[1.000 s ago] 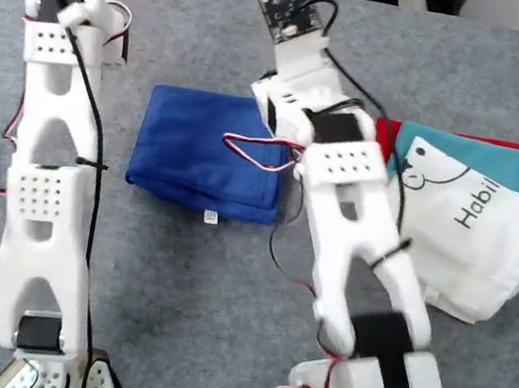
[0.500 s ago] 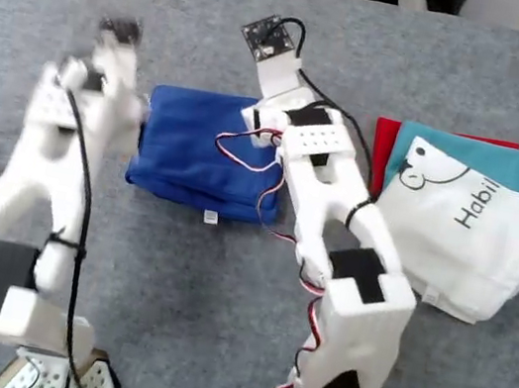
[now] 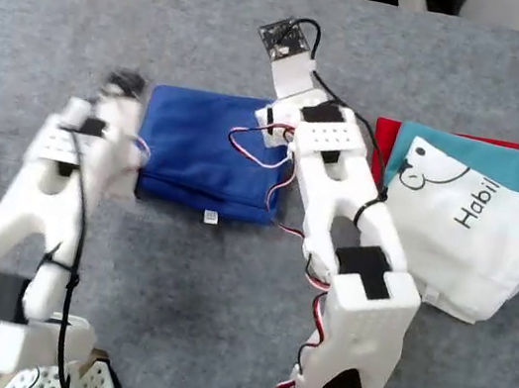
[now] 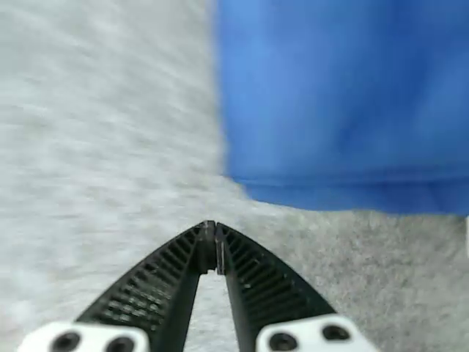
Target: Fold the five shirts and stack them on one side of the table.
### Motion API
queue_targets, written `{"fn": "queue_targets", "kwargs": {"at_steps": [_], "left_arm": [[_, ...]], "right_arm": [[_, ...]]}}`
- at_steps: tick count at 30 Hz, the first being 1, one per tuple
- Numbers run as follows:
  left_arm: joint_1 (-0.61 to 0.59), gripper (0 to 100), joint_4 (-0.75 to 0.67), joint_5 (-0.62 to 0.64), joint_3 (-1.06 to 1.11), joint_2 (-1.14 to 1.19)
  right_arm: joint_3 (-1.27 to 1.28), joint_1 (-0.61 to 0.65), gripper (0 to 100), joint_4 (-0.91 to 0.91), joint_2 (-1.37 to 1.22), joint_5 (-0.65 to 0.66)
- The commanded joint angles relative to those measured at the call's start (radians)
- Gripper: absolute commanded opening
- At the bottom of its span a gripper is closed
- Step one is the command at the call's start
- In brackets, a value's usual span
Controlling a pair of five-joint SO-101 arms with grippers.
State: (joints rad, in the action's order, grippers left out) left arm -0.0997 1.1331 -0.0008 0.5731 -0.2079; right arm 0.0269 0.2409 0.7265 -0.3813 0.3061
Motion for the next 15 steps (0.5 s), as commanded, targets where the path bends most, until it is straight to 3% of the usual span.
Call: {"fn": "queue_targets", "kwargs": {"at_steps": [1,3,6,10,15], "left_arm": [[-0.071,3,0.107,-0.005,-0.189,-0.149],[-0.074,3,0.109,0.000,-0.234,-0.210],[-0.059,3,-0.017,0.017,-0.205,-0.253],[0.013,3,-0.170,0.035,-0.099,-0.218],[0.131,3,-0.256,0.032,0.053,-0.109]], "right_arm": [[-0.107,-0.008,1.4,0.069,0.088,-0.006],[-0.150,-0.009,1.4,0.095,0.082,-0.006],[-0.197,-0.012,1.4,0.103,0.041,-0.009],[-0.260,-0.012,1.4,0.103,-0.065,-0.012],[-0.361,-0.021,1.4,0.110,-0.213,-0.012]]}}
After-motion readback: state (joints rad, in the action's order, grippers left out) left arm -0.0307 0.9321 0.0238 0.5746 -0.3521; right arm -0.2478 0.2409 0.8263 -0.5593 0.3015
